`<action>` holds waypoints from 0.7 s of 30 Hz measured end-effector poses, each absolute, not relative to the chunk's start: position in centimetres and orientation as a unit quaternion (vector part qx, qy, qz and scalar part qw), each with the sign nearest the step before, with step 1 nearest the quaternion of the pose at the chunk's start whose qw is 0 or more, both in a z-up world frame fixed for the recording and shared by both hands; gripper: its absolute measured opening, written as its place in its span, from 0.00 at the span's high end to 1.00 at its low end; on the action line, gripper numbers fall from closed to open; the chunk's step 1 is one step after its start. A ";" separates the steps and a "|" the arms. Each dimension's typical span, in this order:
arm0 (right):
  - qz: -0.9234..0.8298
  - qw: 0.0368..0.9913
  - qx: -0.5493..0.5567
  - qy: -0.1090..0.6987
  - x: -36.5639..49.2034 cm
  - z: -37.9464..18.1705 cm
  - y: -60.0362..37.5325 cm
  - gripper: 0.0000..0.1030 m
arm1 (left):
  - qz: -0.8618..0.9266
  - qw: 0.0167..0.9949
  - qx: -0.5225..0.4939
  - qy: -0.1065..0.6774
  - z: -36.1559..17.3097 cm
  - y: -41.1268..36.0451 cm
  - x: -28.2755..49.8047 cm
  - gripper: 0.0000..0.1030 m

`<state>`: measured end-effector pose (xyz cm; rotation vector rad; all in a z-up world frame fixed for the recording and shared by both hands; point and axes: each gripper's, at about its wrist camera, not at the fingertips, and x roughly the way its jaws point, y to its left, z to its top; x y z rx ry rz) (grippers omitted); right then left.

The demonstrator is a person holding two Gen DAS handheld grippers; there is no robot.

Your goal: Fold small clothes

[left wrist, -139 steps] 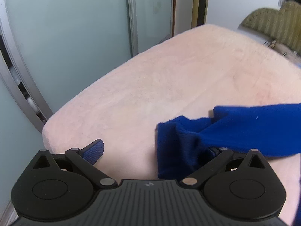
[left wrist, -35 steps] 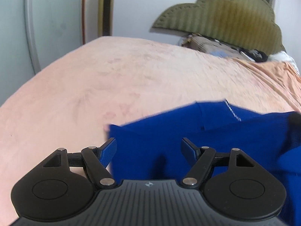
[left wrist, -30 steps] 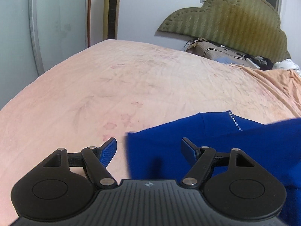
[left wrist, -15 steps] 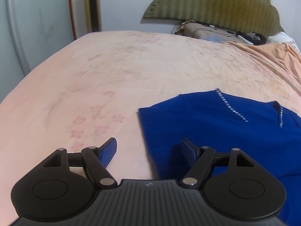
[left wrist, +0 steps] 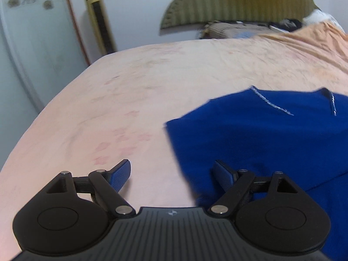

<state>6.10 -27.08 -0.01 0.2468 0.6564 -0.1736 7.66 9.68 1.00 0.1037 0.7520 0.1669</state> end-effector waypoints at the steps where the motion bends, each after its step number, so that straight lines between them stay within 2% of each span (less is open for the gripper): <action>1: -0.078 0.940 0.115 0.313 5.2 0.4 -26.7 0.47 | 0.079 0.925 0.033 0.369 1.3 10.6 7.2 0.19; 3: -0.059 0.943 0.108 0.308 3.8 0.8 -25.9 0.37 | 0.062 0.924 -0.002 0.378 1.7 12.1 6.0 0.19; 4: -0.046 0.943 0.107 0.313 3.3 0.7 -25.8 0.35 | 0.048 0.922 -0.014 0.383 1.8 12.6 5.4 0.19; 11: -0.051 0.933 0.129 0.331 -2.0 -0.5 -26.0 0.34 | -0.067 0.904 -0.021 0.422 0.2 13.0 -0.8 0.19; 13: -0.051 0.936 0.128 0.325 -3.6 -0.7 -26.0 0.29 | -0.098 0.897 -0.019 0.430 -0.4 12.6 -2.5 0.19; 21: -0.053 0.940 0.132 0.309 -6.9 -2.6 -24.7 0.24 | -0.169 0.892 -0.012 0.420 -0.6 11.3 -6.7 0.20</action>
